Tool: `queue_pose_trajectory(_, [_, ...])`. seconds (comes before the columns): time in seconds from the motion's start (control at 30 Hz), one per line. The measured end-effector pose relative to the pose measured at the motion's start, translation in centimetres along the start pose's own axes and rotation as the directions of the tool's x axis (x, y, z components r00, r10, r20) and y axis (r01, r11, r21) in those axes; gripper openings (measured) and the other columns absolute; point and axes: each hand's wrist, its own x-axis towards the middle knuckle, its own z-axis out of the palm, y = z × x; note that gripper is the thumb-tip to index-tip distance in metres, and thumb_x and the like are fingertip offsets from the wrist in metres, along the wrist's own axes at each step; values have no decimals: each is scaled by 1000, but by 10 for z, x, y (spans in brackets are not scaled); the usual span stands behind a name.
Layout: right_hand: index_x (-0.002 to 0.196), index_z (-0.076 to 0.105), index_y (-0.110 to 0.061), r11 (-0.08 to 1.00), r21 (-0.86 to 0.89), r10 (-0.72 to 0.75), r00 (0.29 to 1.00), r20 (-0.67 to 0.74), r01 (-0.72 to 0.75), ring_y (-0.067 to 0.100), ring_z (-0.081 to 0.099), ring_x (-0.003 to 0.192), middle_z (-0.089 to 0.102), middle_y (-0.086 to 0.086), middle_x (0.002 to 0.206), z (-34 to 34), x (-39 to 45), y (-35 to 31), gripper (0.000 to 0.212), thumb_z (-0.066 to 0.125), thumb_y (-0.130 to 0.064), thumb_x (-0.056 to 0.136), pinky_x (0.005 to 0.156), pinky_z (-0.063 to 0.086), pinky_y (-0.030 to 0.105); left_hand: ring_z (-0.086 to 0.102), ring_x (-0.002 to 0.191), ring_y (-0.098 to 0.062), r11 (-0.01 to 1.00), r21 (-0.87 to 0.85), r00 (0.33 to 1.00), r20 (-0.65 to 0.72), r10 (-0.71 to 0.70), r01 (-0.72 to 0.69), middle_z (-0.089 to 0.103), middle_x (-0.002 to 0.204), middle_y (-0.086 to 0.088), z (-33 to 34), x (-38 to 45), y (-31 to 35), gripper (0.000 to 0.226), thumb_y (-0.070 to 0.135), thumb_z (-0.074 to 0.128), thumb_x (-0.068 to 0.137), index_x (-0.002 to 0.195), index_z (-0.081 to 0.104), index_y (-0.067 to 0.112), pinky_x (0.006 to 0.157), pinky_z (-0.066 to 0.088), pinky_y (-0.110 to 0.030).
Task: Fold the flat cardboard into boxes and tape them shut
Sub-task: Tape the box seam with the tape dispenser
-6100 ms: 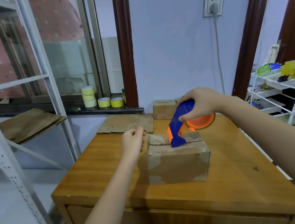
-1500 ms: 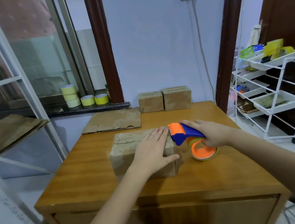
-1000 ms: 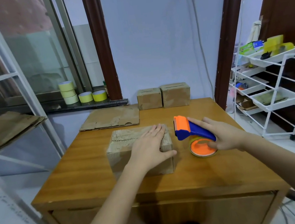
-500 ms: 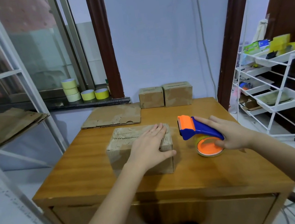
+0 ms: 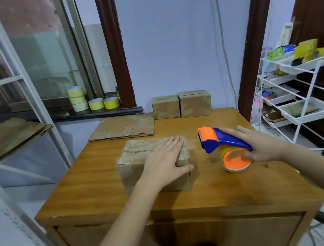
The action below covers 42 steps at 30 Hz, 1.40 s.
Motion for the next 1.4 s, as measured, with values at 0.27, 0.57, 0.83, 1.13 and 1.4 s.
queue_pose_trajectory(0.27, [132, -8, -69, 990, 52, 133, 991, -15, -132, 12, 51, 76, 41, -7, 101, -8, -47, 31, 107, 55, -1, 79, 64, 39, 18, 7, 146, -5, 1000, 7, 1000, 26, -16, 16, 6, 159, 8, 0, 3, -7, 85, 69, 41, 88, 153, 10, 24, 116, 11, -25])
queue_pose_trajectory(0.57, [139, -26, -37, 897, -433, 106, 994, 14, -89, 11, 35, 84, 34, 0, 109, -23, -35, 19, 85, 46, -41, 95, 59, 25, 14, 15, 144, -5, 997, -52, 998, -5, -61, 61, 17, 158, 13, 5, 8, -9, 94, 76, 50, 77, 152, 19, 28, 116, 15, -28])
queue_pose_trajectory(0.83, [147, -13, -44, 851, -525, 72, 986, 151, 19, 14, 37, 91, 38, 2, 118, -13, 3, -10, 75, 42, -29, 98, 74, 34, 24, 15, 145, -7, 998, -38, 998, -29, -57, 56, 19, 158, 11, 5, 6, -5, 97, 75, 51, 77, 153, 13, 29, 116, 15, -28])
queue_pose_trajectory(1.13, [150, 6, -44, 858, -490, -20, 963, 270, 155, 19, 41, 90, 41, 5, 110, -10, 51, -52, 71, 47, -39, 92, 74, 40, 31, 12, 145, -6, 999, -15, 999, -22, -38, 38, 15, 159, 11, 6, 7, -6, 98, 68, 60, 76, 153, 14, 27, 116, 13, -27])
queue_pose_trajectory(1.4, [148, 17, -45, 869, -475, -11, 967, 255, 136, 18, 40, 85, 45, 4, 106, -8, 61, -62, 64, 46, -42, 91, 69, 38, 29, 13, 145, -7, 999, -25, 999, -19, -41, 41, 16, 158, 12, 10, 7, -8, 100, 68, 63, 74, 153, 15, 28, 116, 16, -28])
